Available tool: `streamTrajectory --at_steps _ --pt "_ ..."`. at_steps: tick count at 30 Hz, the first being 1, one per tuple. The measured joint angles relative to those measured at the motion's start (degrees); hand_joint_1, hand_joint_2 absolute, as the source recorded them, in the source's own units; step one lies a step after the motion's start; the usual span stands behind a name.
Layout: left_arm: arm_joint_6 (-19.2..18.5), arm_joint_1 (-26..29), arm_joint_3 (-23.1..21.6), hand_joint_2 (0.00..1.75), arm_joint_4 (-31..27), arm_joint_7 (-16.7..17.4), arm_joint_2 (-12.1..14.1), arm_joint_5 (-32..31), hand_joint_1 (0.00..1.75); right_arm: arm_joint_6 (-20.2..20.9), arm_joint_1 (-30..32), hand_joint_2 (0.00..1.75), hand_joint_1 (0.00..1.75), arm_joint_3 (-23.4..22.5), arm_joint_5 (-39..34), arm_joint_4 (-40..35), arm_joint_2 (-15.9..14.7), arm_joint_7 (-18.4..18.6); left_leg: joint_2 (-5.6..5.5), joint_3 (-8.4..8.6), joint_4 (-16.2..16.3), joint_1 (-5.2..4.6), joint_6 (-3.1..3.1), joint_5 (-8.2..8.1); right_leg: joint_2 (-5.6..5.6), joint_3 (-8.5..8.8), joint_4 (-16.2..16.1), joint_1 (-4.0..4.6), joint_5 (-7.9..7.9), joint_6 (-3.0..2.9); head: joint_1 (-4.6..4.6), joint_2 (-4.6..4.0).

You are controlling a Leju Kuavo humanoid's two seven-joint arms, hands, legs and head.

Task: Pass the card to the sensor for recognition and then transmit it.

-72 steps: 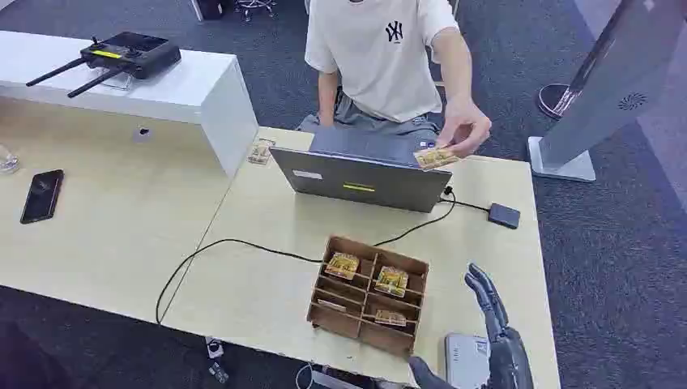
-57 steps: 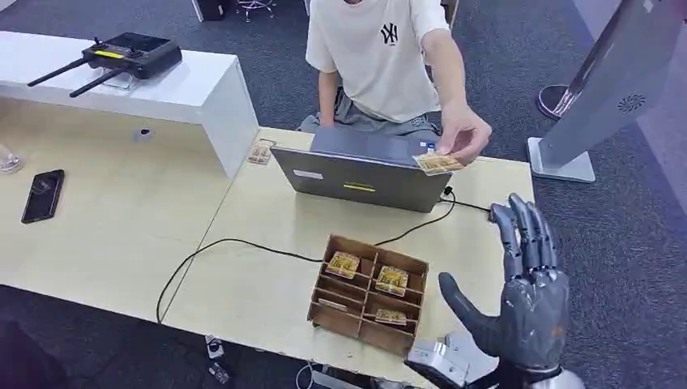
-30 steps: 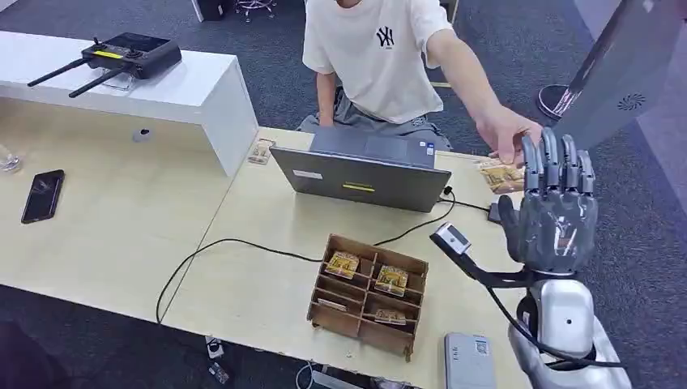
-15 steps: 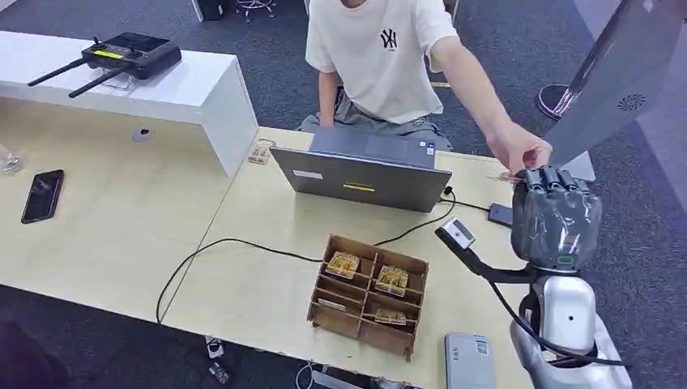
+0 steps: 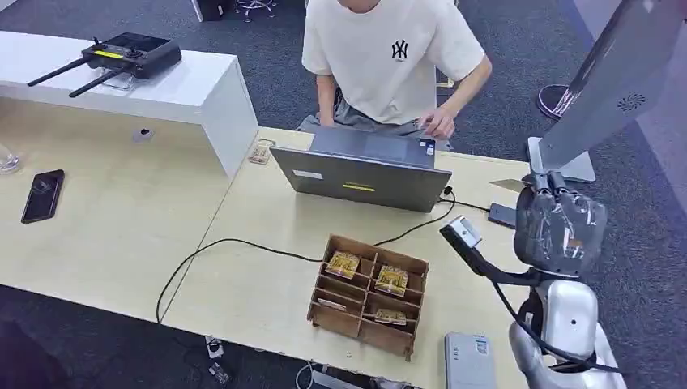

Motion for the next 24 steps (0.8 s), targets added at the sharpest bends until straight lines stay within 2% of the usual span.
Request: streamTrajectory --at_steps 4,12,14,18,21,24 --pt "0.31 0.17 0.09 0.0 -0.26 1.09 -0.46 0.46 0.0 -0.77 2.64 1.75 1.75 -2.25 -6.03 -2.97 2.14 -1.86 -0.02 -0.01 0.0 0.0 0.0 -0.01 -0.01 0.0 0.0 0.0 -0.01 0.0 0.0 0.0" --pt "2.34 1.38 1.07 0.0 -0.66 1.4 -0.57 1.64 0.0 -3.87 9.71 1.75 1.75 -6.8 -23.41 -12.22 7.7 -6.8 -0.05 -0.02 -0.02 0.01 0.0 -0.01 -0.05 -0.02 0.0 0.01 -0.05 0.01 0.02 0.0" --pt "3.08 2.02 1.73 0.0 -0.77 1.4 -0.72 1.99 0.0 -4.5 12.37 1.75 1.75 -7.93 -28.91 -15.11 9.29 -8.31 -0.03 -0.02 -0.03 0.01 0.0 -0.02 -0.03 -0.05 0.0 0.01 -0.05 0.01 -0.02 0.0" --pt "4.88 3.08 3.35 0.0 -0.83 1.4 -0.96 3.32 0.0 -4.7 18.5 1.75 1.75 -10.14 -44.95 -20.59 11.39 -12.35 -0.05 -0.06 -0.03 0.0 -0.01 -0.05 -0.06 -0.06 -0.01 0.01 -0.07 0.01 0.0 0.0" --pt "6.47 3.93 5.18 0.0 -0.83 1.42 -1.01 4.94 0.0 -2.21 23.96 1.75 1.75 -11.04 -57.09 -23.58 12.08 -13.24 -0.04 -0.06 -0.03 0.01 0.01 -0.1 -0.05 -0.06 -0.03 0.01 -0.08 0.01 0.0 0.0" --pt "8.0 4.78 7.19 0.0 -0.81 1.42 -1.03 6.08 0.0 -0.57 30.05 1.75 1.75 -11.41 -63.98 -25.05 12.11 -14.23 -0.05 -0.09 -0.03 0.0 0.04 -0.13 -0.06 -0.06 -0.03 0.01 -0.13 -0.01 0.02 0.0"
